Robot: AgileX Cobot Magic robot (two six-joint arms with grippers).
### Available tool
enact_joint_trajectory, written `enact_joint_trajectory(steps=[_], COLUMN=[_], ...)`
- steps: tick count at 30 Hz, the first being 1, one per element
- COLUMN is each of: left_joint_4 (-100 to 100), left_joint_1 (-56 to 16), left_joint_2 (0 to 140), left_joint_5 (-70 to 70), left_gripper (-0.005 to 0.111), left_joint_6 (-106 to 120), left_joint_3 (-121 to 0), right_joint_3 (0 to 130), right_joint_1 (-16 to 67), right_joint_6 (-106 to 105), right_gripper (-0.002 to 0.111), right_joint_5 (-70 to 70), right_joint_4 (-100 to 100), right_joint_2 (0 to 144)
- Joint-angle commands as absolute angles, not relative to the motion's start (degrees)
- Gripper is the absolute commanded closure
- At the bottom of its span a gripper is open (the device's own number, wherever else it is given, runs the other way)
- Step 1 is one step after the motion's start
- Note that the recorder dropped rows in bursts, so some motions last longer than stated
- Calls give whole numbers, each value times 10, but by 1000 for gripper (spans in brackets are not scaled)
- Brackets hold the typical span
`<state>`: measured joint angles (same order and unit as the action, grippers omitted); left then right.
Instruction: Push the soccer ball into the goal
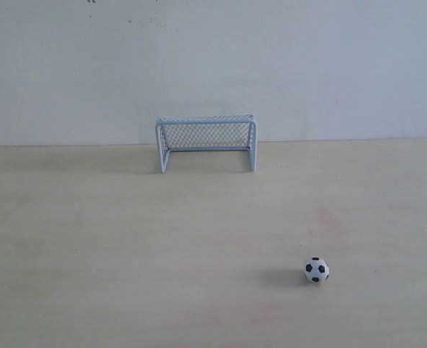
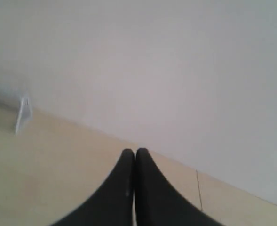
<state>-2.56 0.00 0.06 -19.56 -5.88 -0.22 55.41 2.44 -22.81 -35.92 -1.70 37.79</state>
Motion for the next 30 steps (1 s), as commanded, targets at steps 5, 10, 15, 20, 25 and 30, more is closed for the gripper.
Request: enact_joint_trajectory(steps=[5, 10, 15, 20, 25, 30], left_joint_4=[-26, -26, -26, -26, -26, -26], left_joint_1=[0, 0, 0, 0, 0, 0], left_joint_2=[0, 0, 0, 0, 0, 0], left_joint_5=[-194, -194, -194, -194, -194, -194], left_gripper=[102, 102, 102, 102, 102, 102], left_joint_6=[-59, -59, -59, -59, -59, -59], left_joint_3=[0, 0, 0, 0, 0, 0], right_joint_3=[567, 567, 567, 567, 567, 567], right_joint_1=[38, 99, 169, 199, 202, 199], right_joint_6=[-414, -625, -715, -783, -870, -886], right_gripper=[109, 109, 109, 109, 109, 109], right_joint_5=[-449, -480, -459, -454, -486, -476], right_joint_4=[-16, 10, 38, 39, -32, -115], right_joint_2=[560, 645, 713, 797, 863, 911])
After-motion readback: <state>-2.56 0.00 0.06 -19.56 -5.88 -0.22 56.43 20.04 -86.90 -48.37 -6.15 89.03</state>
